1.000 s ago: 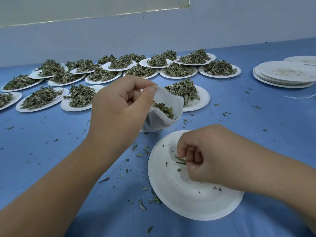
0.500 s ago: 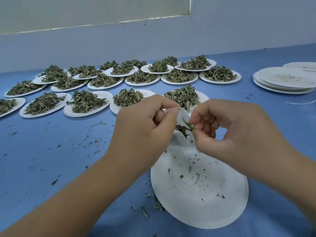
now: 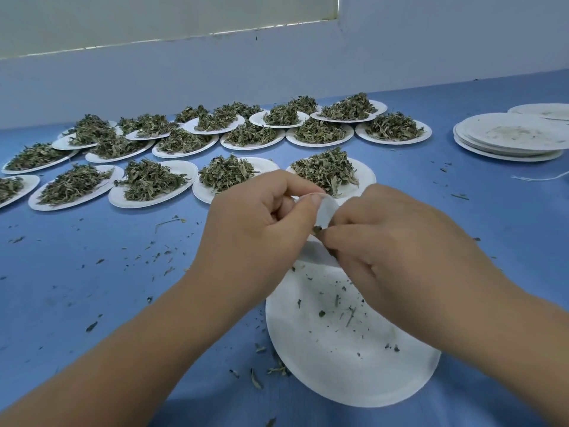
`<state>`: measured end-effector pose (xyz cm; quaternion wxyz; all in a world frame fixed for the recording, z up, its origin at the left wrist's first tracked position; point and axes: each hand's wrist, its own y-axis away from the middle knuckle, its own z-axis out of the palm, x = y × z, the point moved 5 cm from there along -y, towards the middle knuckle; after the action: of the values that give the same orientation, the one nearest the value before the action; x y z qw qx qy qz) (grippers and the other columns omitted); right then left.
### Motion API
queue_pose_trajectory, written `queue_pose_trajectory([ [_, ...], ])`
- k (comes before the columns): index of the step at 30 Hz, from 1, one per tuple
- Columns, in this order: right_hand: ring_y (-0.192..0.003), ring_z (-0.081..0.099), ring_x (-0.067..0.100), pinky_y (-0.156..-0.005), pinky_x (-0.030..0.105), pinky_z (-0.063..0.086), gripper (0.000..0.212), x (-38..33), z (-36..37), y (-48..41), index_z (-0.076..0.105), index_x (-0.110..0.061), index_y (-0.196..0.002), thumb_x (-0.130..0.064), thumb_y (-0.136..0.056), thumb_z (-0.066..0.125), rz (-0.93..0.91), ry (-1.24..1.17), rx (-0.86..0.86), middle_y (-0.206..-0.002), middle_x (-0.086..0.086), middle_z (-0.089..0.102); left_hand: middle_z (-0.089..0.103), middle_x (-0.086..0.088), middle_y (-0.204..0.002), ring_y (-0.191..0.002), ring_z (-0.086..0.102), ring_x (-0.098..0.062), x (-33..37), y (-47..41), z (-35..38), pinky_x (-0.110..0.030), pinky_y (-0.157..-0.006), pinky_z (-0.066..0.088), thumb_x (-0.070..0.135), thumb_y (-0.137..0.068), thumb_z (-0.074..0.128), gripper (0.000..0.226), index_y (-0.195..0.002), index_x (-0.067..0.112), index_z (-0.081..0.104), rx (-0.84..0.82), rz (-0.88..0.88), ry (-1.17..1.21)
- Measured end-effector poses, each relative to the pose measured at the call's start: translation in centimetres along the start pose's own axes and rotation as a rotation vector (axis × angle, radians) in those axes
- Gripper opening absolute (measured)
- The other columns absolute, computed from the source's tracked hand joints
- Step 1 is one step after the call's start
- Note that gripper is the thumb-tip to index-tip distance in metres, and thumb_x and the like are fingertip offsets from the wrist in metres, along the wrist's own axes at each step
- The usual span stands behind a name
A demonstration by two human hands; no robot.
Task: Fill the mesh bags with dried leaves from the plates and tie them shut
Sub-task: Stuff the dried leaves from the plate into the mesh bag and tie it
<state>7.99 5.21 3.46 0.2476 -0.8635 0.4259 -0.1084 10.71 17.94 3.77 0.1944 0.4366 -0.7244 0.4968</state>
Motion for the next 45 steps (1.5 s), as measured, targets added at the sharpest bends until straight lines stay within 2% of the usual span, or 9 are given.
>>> queue_pose_trajectory([
  [3,-0.064,0.050,0.005,-0.059,0.019,0.045,0.013,1.0,-1.4,0.1,0.070,-0.027,-0.079,-0.017,-0.081,0.062,0.114,-0.373,0.099,-0.071,-0.010,0.060,0.044,-0.003,-0.045,-0.040,0.037,-0.006,-0.4,-0.3,-0.7,-0.016,-0.041,0.034,0.015,-0.089,0.066,0.018,-0.078,0.029,0.071,0.026,-0.039,0.023],
  [6,-0.058,0.054,0.005,-0.056,0.015,0.043,0.004,3.6,-1.4,0.2,0.063,-0.031,-0.077,-0.031,-0.081,0.065,0.397,-0.720,0.121,-0.066,-0.013,0.062,0.044,-0.005,-0.048,-0.045,0.040,-0.017,-1.4,-0.8,-1.9,-0.031,-0.044,0.040,0.020,-0.089,0.066,0.014,-0.079,0.028,0.072,0.090,-0.104,0.051],
  [10,-0.065,0.057,-0.003,-0.056,0.013,0.045,0.011,4.6,1.3,0.7,0.067,-0.033,-0.070,-0.036,-0.080,0.064,0.448,-0.442,-0.289,-0.070,-0.026,0.062,0.044,-0.002,-0.049,-0.046,0.043,-0.010,-2.3,-1.2,-3.2,-0.017,-0.044,0.037,0.020,-0.090,0.065,0.015,-0.080,0.029,0.072,0.157,-0.130,0.093],
  [14,-0.070,0.057,-0.006,-0.065,0.010,0.045,0.010,3.8,2.1,0.9,0.069,-0.035,-0.071,-0.037,-0.079,0.066,0.414,-0.378,-0.383,-0.074,-0.031,0.061,0.044,0.003,-0.047,-0.045,0.041,-0.009,-2.2,-1.2,-3.2,-0.020,-0.043,0.038,0.019,-0.090,0.064,0.012,-0.083,0.026,0.072,0.149,-0.108,0.063],
  [20,-0.074,0.054,-0.007,-0.061,0.017,0.048,0.009,2.8,3.4,1.3,0.065,-0.035,-0.074,-0.038,-0.082,0.063,0.340,-0.296,-0.450,-0.078,-0.022,0.060,0.044,-0.008,-0.051,-0.047,0.040,-0.009,-1.9,-1.1,-2.7,-0.046,-0.054,0.051,0.020,-0.090,0.065,0.014,-0.083,0.030,0.072,0.124,-0.067,0.008],
  [32,-0.084,0.049,-0.004,-0.069,0.015,0.042,0.014,0.8,3.4,1.2,0.066,-0.031,-0.092,-0.033,-0.092,0.052,0.087,-0.335,-0.480,-0.087,-0.020,0.053,0.043,0.007,-0.047,-0.047,0.041,-0.007,-2.1,-1.2,-2.7,-0.050,-0.055,0.053,0.028,-0.086,0.063,0.010,-0.082,0.032,0.071,0.125,-0.083,0.034],
  [36,-0.088,0.049,0.008,-0.076,0.026,0.044,0.031,-0.2,3.1,1.4,0.062,-0.024,-0.097,-0.048,-0.092,0.043,0.031,-0.196,-0.471,-0.095,-0.011,0.052,0.043,-0.002,-0.048,-0.048,0.041,-0.008,-2.2,-1.2,-2.7,-0.049,-0.055,0.052,0.023,-0.088,0.064,0.012,-0.082,0.031,0.071,0.128,-0.075,0.029],
  [41,-0.082,0.047,0.008,-0.074,0.027,0.044,0.027,-1.1,3.3,1.5,0.060,-0.025,-0.091,-0.033,-0.095,0.035,0.042,-0.159,-0.451,-0.090,-0.007,0.051,0.040,0.005,-0.046,-0.046,0.038,-0.005,-2.4,-1.3,-2.7,-0.048,-0.056,0.053,0.018,-0.090,0.064,0.013,-0.084,0.027,0.072,0.131,-0.075,0.022],
  [45,-0.079,0.047,0.010,-0.072,0.026,0.043,0.024,-1.0,3.4,1.4,0.058,-0.024,-0.091,-0.030,-0.095,0.035,0.070,-0.136,-0.457,-0.090,-0.006,0.051,0.045,-0.011,-0.052,-0.049,0.042,-0.012,-2.3,-1.3,-2.6,-0.048,-0.057,0.054,0.018,-0.090,0.065,0.014,-0.083,0.028,0.072,0.132,-0.073,0.030],
])
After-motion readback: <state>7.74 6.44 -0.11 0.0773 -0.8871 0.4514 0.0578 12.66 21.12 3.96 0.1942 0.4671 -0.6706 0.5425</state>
